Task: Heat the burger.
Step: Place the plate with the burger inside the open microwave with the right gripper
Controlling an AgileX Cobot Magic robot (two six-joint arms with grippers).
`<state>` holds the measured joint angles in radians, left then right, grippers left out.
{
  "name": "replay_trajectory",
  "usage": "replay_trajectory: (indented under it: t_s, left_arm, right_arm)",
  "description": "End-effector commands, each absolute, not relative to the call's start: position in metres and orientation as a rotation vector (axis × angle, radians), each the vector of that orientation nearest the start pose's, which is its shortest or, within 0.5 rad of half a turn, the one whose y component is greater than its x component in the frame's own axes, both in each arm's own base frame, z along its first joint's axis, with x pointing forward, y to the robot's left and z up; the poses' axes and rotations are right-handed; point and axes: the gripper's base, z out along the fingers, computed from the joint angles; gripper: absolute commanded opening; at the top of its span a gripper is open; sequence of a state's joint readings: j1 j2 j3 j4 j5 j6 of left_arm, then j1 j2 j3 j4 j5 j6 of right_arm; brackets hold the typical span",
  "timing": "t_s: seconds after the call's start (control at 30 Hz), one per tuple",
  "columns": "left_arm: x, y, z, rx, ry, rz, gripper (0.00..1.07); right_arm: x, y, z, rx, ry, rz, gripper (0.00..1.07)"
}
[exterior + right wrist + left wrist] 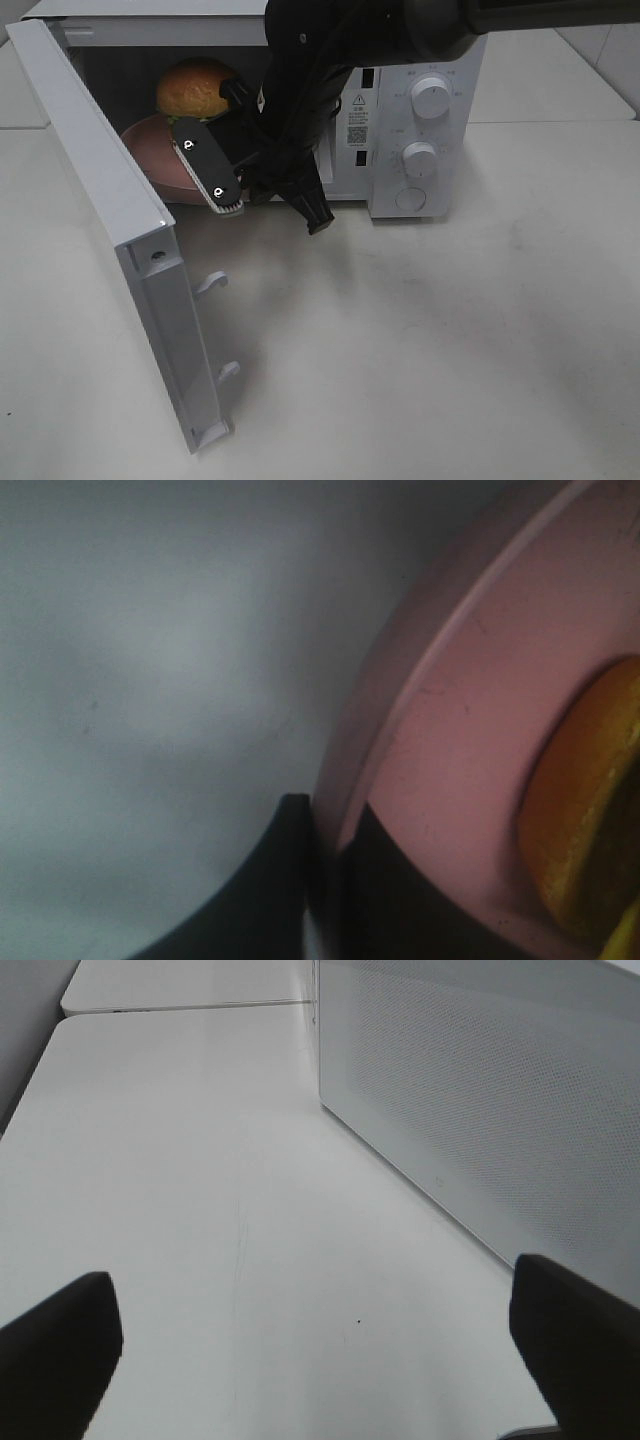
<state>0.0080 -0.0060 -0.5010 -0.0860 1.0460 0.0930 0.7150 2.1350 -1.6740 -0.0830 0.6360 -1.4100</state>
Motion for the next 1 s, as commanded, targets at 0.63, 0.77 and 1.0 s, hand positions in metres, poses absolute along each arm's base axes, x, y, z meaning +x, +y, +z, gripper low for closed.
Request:
replay_trajectory:
  t_s: [0.63,0.77,1.0]
  left_arm:
    - [-0.008,-0.007,0.278,0.083,1.989,-0.049,0.98]
    - [-0.008,-0.007,0.278,0.083,1.989,-0.049,0.98]
    - [-0.008,-0.007,0.278,0.083,1.989,-0.049,0.98]
  right_arm:
    - [0.401,0.319,0.199,-2.182,1.265,-0.422,0.00]
    - [0.407,0.318,0.199,-2.169,1.270,-0.450,0.00]
    - [0.415,0.321,0.195,-2.153,1.270,-0.457,0.02]
